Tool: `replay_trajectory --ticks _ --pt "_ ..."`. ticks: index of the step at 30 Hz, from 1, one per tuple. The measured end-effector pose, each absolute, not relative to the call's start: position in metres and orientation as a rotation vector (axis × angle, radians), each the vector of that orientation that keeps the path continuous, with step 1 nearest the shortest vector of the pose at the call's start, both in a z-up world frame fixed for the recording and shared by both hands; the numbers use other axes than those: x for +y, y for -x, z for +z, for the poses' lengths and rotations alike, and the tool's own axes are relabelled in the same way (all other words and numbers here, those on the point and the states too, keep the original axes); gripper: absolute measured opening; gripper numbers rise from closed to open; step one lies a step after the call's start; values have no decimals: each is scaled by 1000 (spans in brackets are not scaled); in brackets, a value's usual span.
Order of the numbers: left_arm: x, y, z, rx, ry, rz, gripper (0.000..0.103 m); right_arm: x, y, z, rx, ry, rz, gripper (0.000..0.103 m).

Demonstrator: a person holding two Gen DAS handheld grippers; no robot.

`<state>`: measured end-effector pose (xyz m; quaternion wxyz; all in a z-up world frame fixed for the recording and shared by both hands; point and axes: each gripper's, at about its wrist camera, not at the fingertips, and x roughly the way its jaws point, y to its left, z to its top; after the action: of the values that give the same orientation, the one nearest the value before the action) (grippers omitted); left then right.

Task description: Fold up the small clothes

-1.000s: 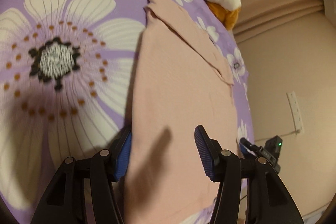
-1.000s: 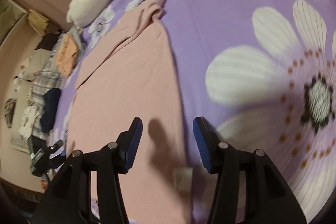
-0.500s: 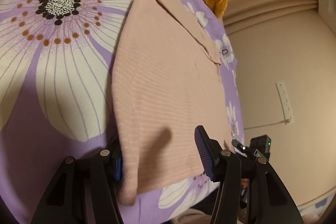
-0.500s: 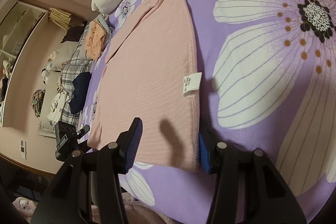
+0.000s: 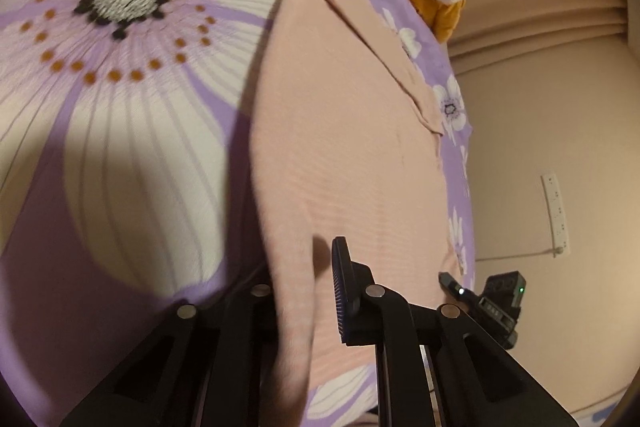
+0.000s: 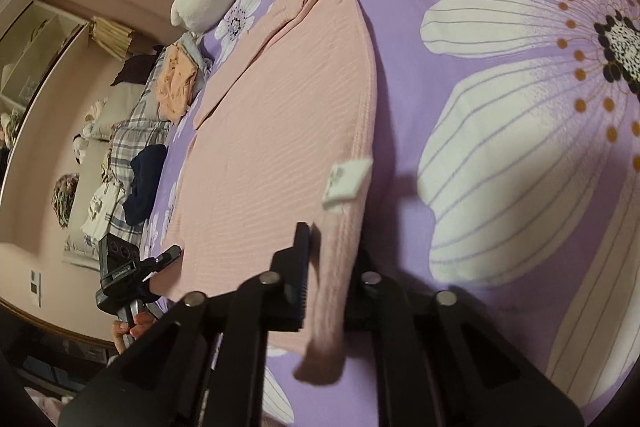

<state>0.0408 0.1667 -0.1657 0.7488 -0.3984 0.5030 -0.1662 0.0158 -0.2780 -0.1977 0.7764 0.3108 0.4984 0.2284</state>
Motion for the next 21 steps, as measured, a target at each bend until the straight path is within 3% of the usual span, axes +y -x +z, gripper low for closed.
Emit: replay_trajectory --ticks 7,21 --pt "167 -33 -158 1091 867 -351 0 -277 -16 -194 1045 -698 507 5" --pt "156 -61 -46 751 731 -466 0 -274 -25 -100 723 -693 624 4"
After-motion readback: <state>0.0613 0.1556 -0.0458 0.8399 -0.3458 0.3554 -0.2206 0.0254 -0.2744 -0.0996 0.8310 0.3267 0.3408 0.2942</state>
